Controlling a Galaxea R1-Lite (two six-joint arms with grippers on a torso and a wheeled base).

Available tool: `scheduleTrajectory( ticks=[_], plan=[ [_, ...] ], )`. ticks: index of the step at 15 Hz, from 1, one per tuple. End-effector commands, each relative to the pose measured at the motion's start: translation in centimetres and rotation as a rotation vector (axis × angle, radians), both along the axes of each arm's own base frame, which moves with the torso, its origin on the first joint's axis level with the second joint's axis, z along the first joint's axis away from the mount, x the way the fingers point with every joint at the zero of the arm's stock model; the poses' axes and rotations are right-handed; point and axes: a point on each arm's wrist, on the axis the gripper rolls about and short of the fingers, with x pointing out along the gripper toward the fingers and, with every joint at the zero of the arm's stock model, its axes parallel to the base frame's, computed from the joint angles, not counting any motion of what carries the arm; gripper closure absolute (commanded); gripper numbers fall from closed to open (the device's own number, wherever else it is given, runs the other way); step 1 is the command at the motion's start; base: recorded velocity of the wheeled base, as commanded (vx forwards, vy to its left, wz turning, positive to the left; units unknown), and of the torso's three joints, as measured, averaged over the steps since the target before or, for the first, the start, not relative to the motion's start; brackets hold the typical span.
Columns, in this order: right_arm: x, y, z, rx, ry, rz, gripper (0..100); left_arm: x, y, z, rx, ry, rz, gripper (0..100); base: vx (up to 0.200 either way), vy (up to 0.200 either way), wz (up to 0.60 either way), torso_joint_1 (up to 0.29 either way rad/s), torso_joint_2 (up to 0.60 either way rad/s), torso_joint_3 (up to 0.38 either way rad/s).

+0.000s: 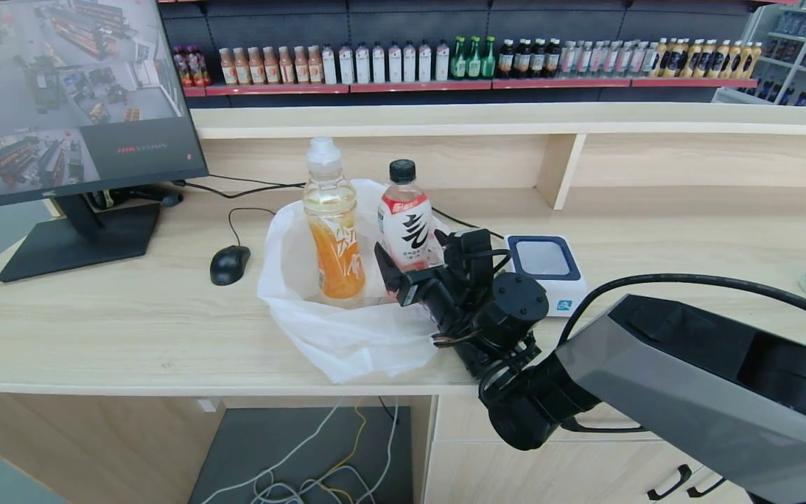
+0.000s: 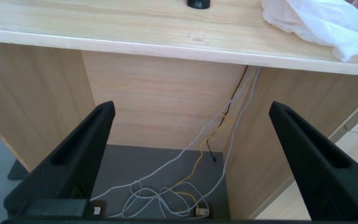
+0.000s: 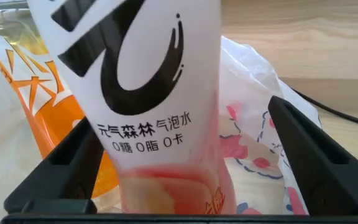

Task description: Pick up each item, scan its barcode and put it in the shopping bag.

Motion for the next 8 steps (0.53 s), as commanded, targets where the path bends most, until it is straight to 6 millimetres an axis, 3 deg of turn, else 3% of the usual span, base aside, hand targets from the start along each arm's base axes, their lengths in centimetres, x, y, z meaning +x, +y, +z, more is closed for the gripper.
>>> scheduleTrajectory(
  ticks=[1,4,8],
  plan=[
    [0.0,-0.1,-0.1,-0.003,0.003,-0.001,0,0.0,0.0,0.0,-0.001,0.001,0.001,0,0.000,0.000,0.00,0.000,0.00,0.000],
    [-0.4,-0.2,0.5,-0.001,-0.001,-0.004,0,0.0,0.0,0.0,-0.001,0.000,0.001,0,0.000,0.000,0.00,0.000,0.00,0.000],
    [-2.0,-1.2,2.7,-0.002,-0.011,-0.002,0,0.0,0.0,0.0,-0.001,0.000,0.001,0,0.000,0.000,0.00,0.000,0.00,0.000]
  ],
)
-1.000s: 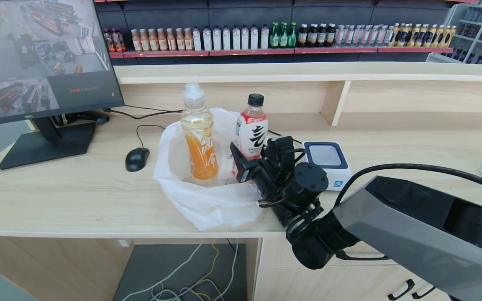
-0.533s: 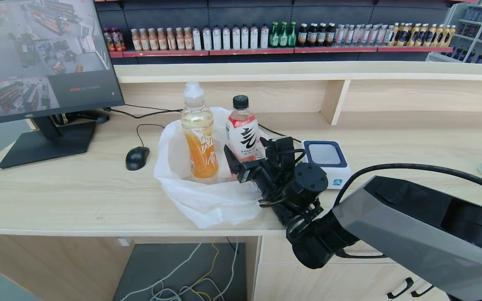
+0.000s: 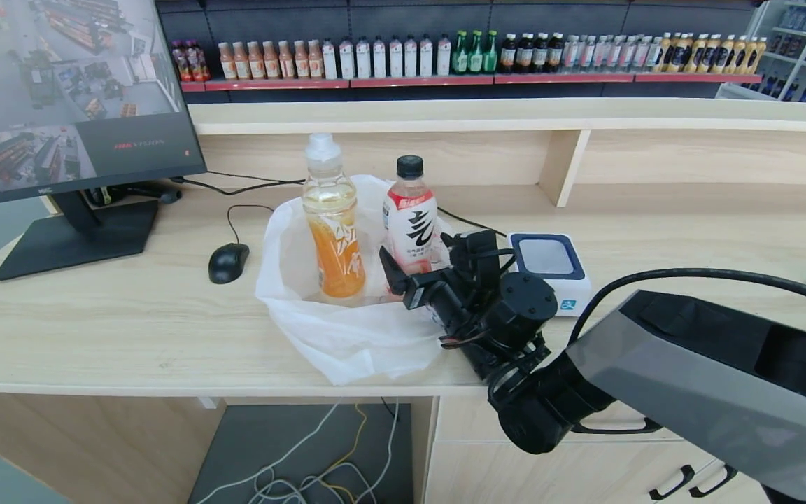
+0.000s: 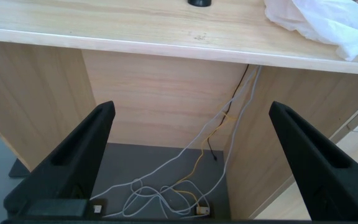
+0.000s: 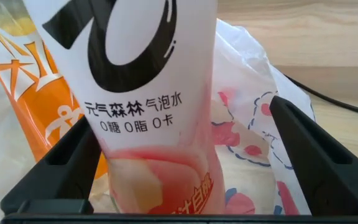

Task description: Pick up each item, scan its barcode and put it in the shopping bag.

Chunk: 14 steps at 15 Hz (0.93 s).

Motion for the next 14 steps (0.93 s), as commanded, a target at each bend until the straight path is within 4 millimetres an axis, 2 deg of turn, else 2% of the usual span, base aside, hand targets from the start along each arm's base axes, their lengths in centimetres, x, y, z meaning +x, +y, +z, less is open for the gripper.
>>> scheduleTrajectory(
  ticks=[1,2,5,8,11,13,14],
  plan=[
    [-1.9,-0.8,2.2,-0.001,-0.014,0.009,0,0.0,0.0,0.0,-0.001,0.000,0.001,0,0.000,0.000,0.00,0.000,0.00,0.000],
    [-2.3,-0.9,2.5,-0.007,-0.014,0.012,0,0.0,0.0,0.0,-0.001,0.000,0.001,0,0.000,0.000,0.00,0.000,0.00,0.000],
    [-6.0,-2.2,5.3,-0.020,-0.033,0.038,0,0.0,0.0,0.0,0.000,0.000,0.001,0,0.000,0.000,0.00,0.000,0.00,0.000],
    [-8.3,-3.8,6.6,-0.037,-0.034,0.042,0,0.0,0.0,0.0,-0.001,0.000,0.001,0,0.000,0.000,0.00,0.000,0.00,0.000],
    [-12.9,-7.5,7.0,-0.081,0.015,0.055,0,0.0,0.0,0.0,0.000,0.000,0.001,0,0.000,0.000,0.00,0.000,0.00,0.000],
    [-16.0,-8.9,7.5,-0.091,0.015,0.093,0,0.0,0.0,0.0,0.000,0.001,0.001,0,0.000,0.000,0.00,0.000,0.00,0.000],
    [-16.9,-9.6,8.0,-0.091,-0.003,0.093,0,0.0,0.0,0.0,0.000,0.000,0.001,0,0.000,0.000,0.00,0.000,0.00,0.000]
  ],
)
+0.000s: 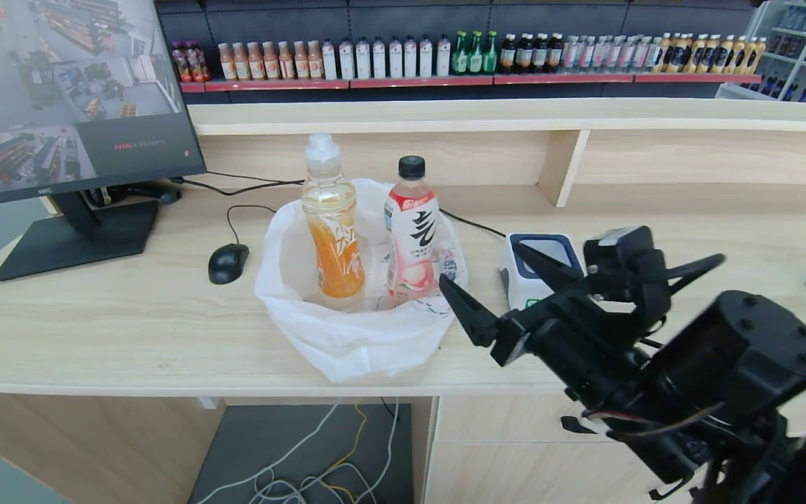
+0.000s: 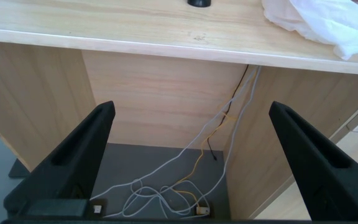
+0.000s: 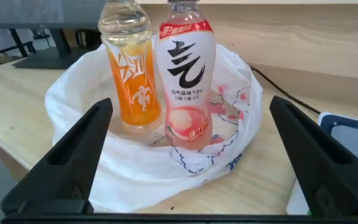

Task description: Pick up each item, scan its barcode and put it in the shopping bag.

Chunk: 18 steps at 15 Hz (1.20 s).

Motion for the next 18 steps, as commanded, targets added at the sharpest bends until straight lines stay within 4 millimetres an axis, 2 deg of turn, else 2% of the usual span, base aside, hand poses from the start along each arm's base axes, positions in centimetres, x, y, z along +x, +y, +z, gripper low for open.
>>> scheduleTrajectory(
  ticks=[1,4,8,11,13,18],
  plan=[
    [-3.8,-2.8,1.8,0.020,-0.040,0.021,0,0.0,0.0,0.0,-0.001,0.000,0.001,0,0.000,0.000,0.00,0.000,0.00,0.000],
    [-6.0,-5.1,1.3,0.015,-0.016,0.023,0,0.0,0.0,0.0,-0.001,0.000,0.001,0,0.000,0.000,0.00,0.000,0.00,0.000],
    [-7.7,-6.9,1.7,0.032,-0.036,0.023,0,0.0,0.0,0.0,-0.001,0.000,0.001,0,0.000,0.000,0.00,0.000,0.00,0.000],
    [-8.1,-7.4,1.4,0.063,-0.004,0.033,0,0.0,0.0,0.0,-0.001,0.001,0.001,0,0.000,0.000,0.00,0.000,0.00,0.000],
    [-7.8,-7.0,2.1,0.087,-0.022,0.035,0,0.0,0.0,0.0,0.000,0.000,0.001,0,0.000,0.000,0.00,0.000,0.00,0.000],
    [-8.4,-7.7,1.1,0.064,0.008,0.029,0,0.0,0.0,0.0,-0.004,0.001,0.001,0,0.000,0.000,0.00,0.000,0.00,0.000]
  ],
)
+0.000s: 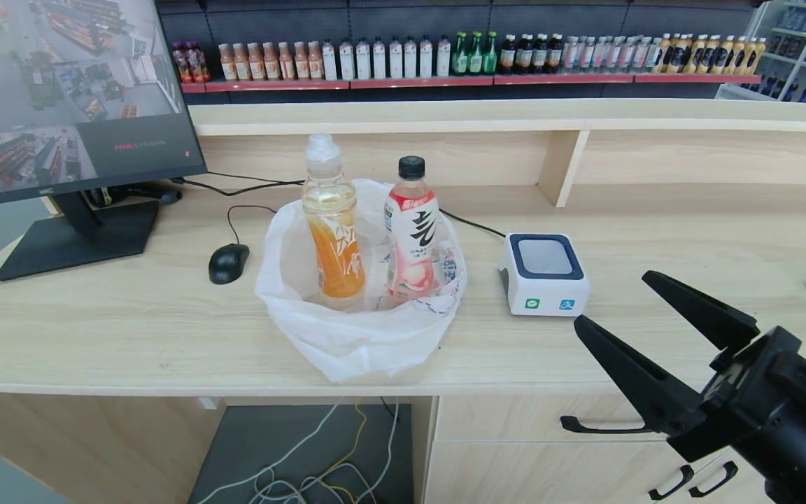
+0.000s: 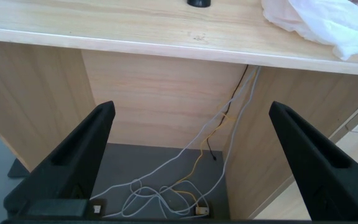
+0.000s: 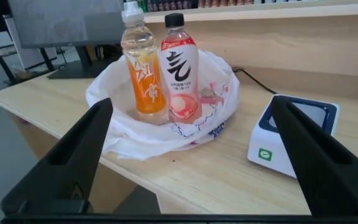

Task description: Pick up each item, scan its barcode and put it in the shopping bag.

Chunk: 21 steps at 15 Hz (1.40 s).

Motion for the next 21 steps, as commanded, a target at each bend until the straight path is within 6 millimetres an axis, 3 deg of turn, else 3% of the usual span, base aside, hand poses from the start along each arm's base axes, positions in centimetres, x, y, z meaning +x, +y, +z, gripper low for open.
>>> scheduleTrajectory(
  ticks=[1,3,9,21],
  plan=[
    [0.01,-0.02,-0.11,-0.004,0.003,-0.001,0,0.01,0.00,-0.02,-0.001,0.001,0.001,0,-0.200,0.000,0.00,0.007,0.00,0.002],
    [0.06,-0.01,-0.10,-0.004,0.003,-0.003,0,-0.01,0.00,0.02,-0.001,-0.001,0.001,0,-0.200,0.000,0.00,0.014,0.00,0.002],
    [0.09,-0.28,0.00,0.014,0.007,-0.010,0,0.01,0.00,-0.02,0.001,0.001,0.001,0,0.000,0.000,0.00,0.000,0.00,0.000],
    [0.30,-0.95,-0.54,-0.001,0.026,-0.047,0,0.01,0.00,-0.02,-0.008,0.001,0.001,0,0.000,-0.200,0.00,0.003,0.00,0.001]
  ],
)
